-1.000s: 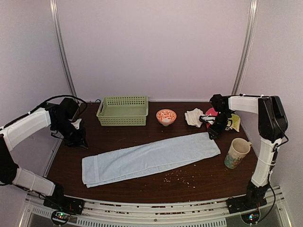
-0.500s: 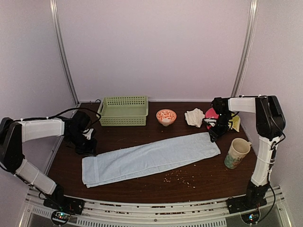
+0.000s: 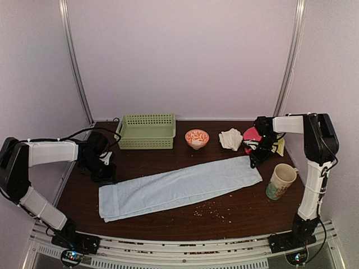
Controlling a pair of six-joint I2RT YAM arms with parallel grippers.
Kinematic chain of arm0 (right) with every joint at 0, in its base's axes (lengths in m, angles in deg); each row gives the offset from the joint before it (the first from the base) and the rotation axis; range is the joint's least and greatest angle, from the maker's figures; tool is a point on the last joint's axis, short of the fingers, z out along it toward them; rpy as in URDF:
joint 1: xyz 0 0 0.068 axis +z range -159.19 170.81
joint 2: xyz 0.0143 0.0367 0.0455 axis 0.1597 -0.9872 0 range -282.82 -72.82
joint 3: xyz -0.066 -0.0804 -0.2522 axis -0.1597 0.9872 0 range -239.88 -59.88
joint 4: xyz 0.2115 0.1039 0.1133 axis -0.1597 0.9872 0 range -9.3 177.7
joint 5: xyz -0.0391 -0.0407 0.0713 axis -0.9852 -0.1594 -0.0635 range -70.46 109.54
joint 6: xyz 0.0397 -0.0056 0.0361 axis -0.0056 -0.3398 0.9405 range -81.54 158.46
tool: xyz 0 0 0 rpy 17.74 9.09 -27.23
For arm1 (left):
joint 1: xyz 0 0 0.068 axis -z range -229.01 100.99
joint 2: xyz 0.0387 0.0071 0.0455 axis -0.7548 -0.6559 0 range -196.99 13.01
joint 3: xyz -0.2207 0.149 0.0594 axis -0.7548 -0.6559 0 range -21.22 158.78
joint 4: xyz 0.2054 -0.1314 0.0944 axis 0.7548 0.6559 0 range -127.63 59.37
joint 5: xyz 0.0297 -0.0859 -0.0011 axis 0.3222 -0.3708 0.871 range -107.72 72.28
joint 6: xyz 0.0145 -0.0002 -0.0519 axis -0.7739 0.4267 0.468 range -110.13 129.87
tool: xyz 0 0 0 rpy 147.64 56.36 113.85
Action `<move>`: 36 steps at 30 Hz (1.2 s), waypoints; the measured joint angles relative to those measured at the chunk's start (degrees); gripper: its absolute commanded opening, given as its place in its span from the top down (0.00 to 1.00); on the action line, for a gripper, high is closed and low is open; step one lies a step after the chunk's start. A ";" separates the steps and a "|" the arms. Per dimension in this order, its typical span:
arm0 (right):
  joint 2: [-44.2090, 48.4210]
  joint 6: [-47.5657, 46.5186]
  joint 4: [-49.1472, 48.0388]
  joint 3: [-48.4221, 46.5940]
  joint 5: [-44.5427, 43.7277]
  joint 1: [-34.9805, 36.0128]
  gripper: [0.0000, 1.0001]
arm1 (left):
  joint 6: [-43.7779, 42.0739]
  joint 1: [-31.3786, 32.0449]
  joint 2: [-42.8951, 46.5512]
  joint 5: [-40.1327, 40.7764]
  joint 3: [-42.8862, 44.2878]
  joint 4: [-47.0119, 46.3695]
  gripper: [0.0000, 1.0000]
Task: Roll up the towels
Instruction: Pick up the towel from the center of the board.
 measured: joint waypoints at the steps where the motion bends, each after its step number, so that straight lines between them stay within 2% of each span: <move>1: 0.33 -0.15 -0.66 0.52 0.39 -0.17 0.91 | 0.00 0.00 -0.11 0.00 0.00 -0.07 1.00; 6: 1.60 -0.81 -2.40 2.21 2.97 -0.31 1.00 | 0.00 0.00 -0.13 0.04 0.00 -0.20 1.00; 14: 2.51 -1.22 0.20 0.13 8.44 -0.72 1.00 | -0.26 0.00 -0.39 0.13 0.02 -0.20 1.00; 20: 2.67 -1.33 4.83 -6.99 12.02 -3.85 1.00 | -1.75 0.00 -1.79 0.48 0.63 -0.11 1.00; 30: 2.05 -3.80 13.53 -20.65 10.25 -7.85 1.00 | -4.28 0.00 -4.04 0.72 2.89 0.04 1.00; 36: 1.40 -4.44 18.03 -21.70 16.76 -6.34 1.00 | -4.92 0.00 -5.07 1.42 3.28 0.17 1.00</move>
